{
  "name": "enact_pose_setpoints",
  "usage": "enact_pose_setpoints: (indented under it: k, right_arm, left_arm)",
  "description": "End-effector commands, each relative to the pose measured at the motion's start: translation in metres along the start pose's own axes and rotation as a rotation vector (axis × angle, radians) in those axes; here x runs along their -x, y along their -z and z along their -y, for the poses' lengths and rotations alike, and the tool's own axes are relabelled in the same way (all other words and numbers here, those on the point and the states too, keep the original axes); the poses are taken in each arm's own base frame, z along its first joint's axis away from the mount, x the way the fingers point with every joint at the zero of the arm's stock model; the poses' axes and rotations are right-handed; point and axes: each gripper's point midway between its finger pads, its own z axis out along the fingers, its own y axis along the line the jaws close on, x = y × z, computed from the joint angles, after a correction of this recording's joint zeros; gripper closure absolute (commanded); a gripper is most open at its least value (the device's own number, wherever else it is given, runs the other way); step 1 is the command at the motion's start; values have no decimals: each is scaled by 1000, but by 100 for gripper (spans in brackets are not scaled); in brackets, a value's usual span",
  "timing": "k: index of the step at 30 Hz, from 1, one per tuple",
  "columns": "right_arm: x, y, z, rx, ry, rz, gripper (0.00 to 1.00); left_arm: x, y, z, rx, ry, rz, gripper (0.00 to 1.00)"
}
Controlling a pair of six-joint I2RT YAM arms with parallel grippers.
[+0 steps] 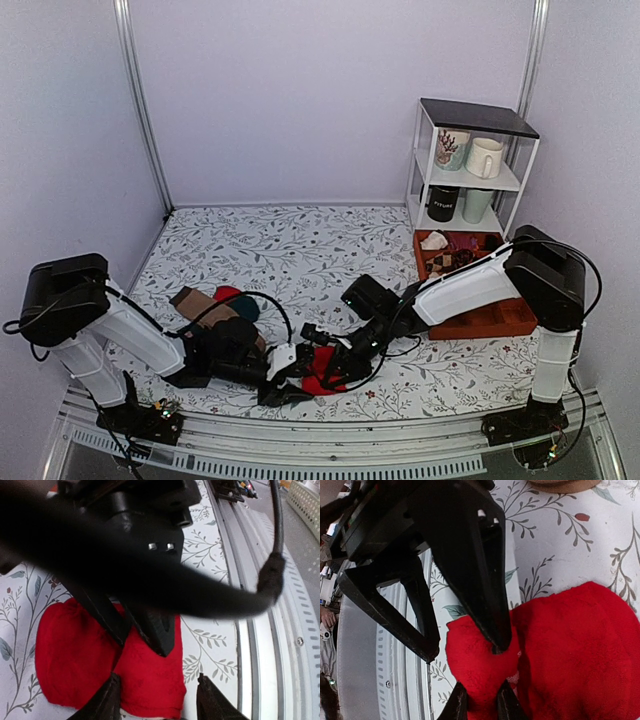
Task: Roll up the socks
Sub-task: Roll a pair of socks at the center of the board.
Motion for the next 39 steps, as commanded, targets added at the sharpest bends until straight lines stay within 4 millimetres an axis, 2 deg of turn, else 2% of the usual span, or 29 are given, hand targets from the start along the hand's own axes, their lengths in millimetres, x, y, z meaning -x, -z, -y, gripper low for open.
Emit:
enact_pose_setpoints:
  k: [1, 3, 5, 7, 9, 10, 14, 19, 24, 28, 29, 32, 36, 39]
  right_arm:
    - [-82, -14, 22, -74, -196, -240, 84]
    - [-82, -14, 22, -74, -195, -241, 84]
    - [-82, -14, 22, -74, -196, -240, 84]
    - [-82, -14, 23, -74, -195, -238, 84]
    - [-82, -15, 23, -72, -197, -240, 84]
    - [-82, -15, 23, -72, -197, -240, 84]
    - [-83, -16, 24, -73, -197, -241, 84]
    - [-80, -16, 24, -70, -196, -236, 84]
    - [-81, -16, 24, -71, -201, -239, 84]
    - [-85, -17, 25, -76, -209, -252, 84]
    - [-86, -17, 26, -76, -211, -255, 83]
    - [-80, -16, 27, -90, -210, -243, 83]
    - [-60, -9, 33, -147, -187, -195, 72]
    - [-25, 11, 29, -213, -91, -70, 64]
  left_arm:
    - [-4, -7, 8, -24, 11, -18, 49]
    - [-5, -8, 5, -7, 15, -23, 47]
    - [-7, -8, 0, 24, 18, -27, 36]
    - [-5, -7, -5, 55, 15, -18, 31]
    - [0, -3, -10, 88, 7, -2, 16]
    - [3, -1, -13, 105, 1, 7, 12]
    - [12, 8, -17, 145, -21, 53, 13]
    - [0, -2, -11, 92, -17, 9, 23]
    - [-9, -14, -7, 46, 17, -18, 54]
    - [-5, -15, -3, 23, 28, -1, 64]
    - [-4, -14, -3, 16, 31, 4, 70]
    - [-3, -16, 0, -4, 60, -16, 100]
    - [-16, -17, 3, -25, 172, -91, 100]
    - [-33, -14, 7, -45, 296, -144, 100]
